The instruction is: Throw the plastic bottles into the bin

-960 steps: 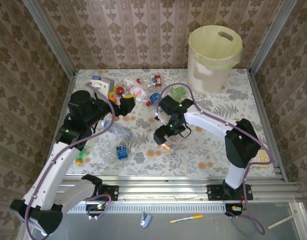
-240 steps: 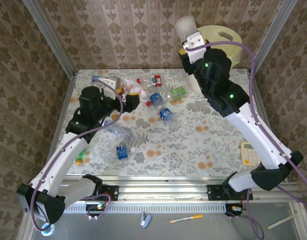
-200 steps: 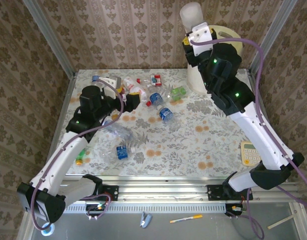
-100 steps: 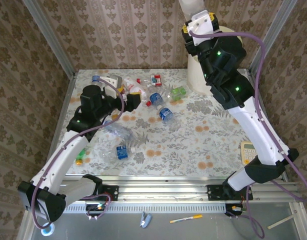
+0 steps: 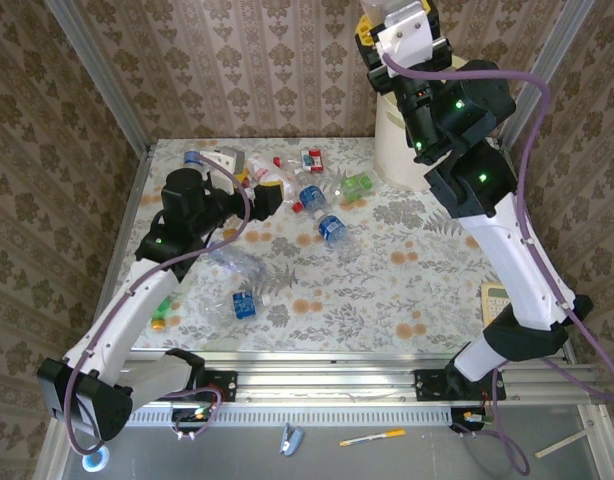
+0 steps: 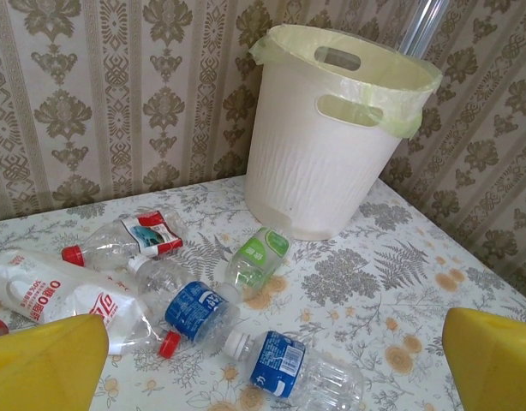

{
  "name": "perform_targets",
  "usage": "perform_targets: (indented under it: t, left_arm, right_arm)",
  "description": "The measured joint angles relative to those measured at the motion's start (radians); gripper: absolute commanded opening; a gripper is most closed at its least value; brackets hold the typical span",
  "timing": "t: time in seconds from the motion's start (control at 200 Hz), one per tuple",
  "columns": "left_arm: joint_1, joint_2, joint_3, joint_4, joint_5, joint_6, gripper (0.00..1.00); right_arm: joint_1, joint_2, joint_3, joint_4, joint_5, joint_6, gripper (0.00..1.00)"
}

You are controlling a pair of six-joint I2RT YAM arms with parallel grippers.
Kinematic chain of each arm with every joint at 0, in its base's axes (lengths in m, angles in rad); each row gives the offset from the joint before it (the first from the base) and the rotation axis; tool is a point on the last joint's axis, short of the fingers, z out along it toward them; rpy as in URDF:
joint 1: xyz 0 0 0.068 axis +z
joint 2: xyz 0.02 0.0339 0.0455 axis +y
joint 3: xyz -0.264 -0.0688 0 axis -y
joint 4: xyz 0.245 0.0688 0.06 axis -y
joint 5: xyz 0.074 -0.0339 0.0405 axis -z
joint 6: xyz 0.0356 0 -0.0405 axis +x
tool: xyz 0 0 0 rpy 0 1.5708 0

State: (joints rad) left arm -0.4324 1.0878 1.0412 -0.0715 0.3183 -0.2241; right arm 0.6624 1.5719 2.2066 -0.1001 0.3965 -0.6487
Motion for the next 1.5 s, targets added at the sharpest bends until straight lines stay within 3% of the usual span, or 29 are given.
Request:
perform_targets:
  t: [0.555, 1.05, 1.27, 1.5]
  left_arm:
    - [0.000, 0.051, 0.010, 0.027, 0.019, 0.007, 1.00]
    - [0.000, 0.052, 0.010, 0.036, 0.023, 0.008, 1.00]
    - [0.000, 0.052, 0.010, 0.036, 0.023, 0.008, 1.00]
    - [0.000, 0.069, 0.015, 0.035, 0.023, 0.008, 1.00]
  right_arm:
    - [0.090, 0.069, 0.080, 0.143, -0.028, -0.214, 0.12]
    - [0.132, 0.253, 0.260, 0.324, -0.008, -0.518, 0.12]
    - [0.112, 0.294, 0.301, 0.340, -0.007, -0.536, 0.11]
    - [0.024, 0.302, 0.301, 0.333, 0.018, -0.474, 0.12]
